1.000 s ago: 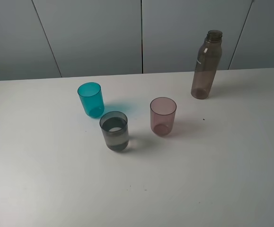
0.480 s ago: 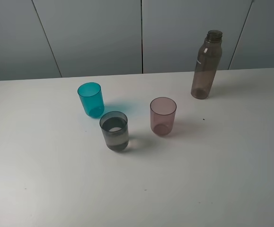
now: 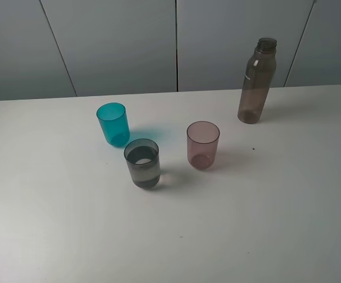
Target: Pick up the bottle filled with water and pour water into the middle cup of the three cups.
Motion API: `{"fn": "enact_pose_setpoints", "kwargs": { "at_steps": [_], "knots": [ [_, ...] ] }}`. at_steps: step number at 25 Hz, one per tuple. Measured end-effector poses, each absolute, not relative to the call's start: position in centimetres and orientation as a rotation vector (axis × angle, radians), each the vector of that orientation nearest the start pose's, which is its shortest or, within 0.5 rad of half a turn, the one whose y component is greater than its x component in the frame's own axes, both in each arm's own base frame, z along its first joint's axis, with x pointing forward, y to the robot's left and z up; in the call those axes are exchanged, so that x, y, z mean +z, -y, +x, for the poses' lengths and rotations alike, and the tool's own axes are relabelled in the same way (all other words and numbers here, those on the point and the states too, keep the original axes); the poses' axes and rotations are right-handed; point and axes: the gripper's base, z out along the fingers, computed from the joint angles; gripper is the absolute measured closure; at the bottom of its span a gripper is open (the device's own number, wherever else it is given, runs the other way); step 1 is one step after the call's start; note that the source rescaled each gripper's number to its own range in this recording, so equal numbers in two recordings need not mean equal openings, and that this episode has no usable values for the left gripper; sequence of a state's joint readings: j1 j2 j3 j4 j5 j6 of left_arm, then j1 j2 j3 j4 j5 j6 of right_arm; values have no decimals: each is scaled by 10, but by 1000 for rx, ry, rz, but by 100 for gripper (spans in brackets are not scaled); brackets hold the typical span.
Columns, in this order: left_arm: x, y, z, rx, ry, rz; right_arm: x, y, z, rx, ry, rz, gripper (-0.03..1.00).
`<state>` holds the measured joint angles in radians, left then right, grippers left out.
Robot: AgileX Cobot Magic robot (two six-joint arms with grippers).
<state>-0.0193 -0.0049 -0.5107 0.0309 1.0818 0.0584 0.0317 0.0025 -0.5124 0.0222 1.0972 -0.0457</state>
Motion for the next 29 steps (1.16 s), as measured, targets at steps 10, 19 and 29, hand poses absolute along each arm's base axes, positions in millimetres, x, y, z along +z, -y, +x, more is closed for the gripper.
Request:
{"fn": "enact_pose_setpoints", "kwargs": {
  "at_steps": [10,19,29],
  "knots": [
    [279,-3,-8,61,-2048,77,278,-1,-8,13,-2070,-74,-3],
    [279,-3,-8,61,-2048,77,278,1,-7,10,-2071,-32,-3],
    [279,-3,-8,61,-2048,77,278,1,-7,10,-2071,-32,-3]
  ]
}}
